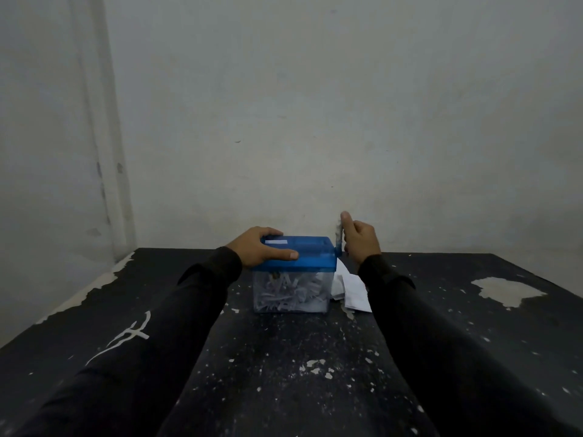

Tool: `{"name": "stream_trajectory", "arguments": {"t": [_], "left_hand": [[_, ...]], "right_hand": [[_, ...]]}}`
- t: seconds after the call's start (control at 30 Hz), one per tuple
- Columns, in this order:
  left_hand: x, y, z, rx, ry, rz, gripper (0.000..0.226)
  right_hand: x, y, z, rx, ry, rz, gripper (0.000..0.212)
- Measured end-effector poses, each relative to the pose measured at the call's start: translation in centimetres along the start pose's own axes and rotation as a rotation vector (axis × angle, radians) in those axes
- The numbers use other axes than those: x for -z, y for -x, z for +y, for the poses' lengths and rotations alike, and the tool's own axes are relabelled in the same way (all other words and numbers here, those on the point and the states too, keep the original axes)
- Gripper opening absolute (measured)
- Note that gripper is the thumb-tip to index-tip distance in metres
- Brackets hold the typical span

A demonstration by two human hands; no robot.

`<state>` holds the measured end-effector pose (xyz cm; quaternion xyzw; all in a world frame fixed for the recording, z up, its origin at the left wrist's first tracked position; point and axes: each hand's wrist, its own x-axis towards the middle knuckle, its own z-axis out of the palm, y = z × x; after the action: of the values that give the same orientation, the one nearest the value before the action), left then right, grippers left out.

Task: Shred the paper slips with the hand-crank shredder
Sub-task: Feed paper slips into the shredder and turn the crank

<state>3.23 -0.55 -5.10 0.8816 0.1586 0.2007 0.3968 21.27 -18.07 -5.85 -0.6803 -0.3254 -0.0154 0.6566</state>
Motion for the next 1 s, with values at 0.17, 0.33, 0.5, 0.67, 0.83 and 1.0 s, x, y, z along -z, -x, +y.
{"name": "stream_trajectory", "arguments": {"t": [0.17, 0.33, 0.5, 0.67, 0.83, 1.0], "left_hand": [[-0.2, 0.1, 0.0, 0.001, -0.001, 0.011, 0.081], [-0.1, 0.3, -0.1, 0.002, -0.006, 0.003, 0.088], [-0.2, 0.3, -0.1, 0.004, 0.018, -0.006, 0.089], [-0.2, 0.5, 0.0, -0.003, 0.024, 0.004, 0.1], [-0.1, 0.2, -0.4, -0.002, 0.014, 0.001, 0.102], [-0.3, 0.2, -0.5, 0.003, 0.026, 0.007, 0.093]], "right_hand": [[-0.5, -1.8, 2.4, -0.095, 0.153, 0.098, 0.042], [0.2, -1.4, 4.0, -0.126, 0.266, 0.04, 0.044], [1.6, 0.2, 5.0, -0.082, 0.258, 0.049, 0.044], [4.5, 2.5, 9.2, -0.132, 0.612, -0.044, 0.029], [6.2, 2.4, 10.8, -0.271, 0.919, -0.336, 0.078], [6.0, 3.5, 10.0, -0.328, 0.922, -0.335, 0.079]]}}
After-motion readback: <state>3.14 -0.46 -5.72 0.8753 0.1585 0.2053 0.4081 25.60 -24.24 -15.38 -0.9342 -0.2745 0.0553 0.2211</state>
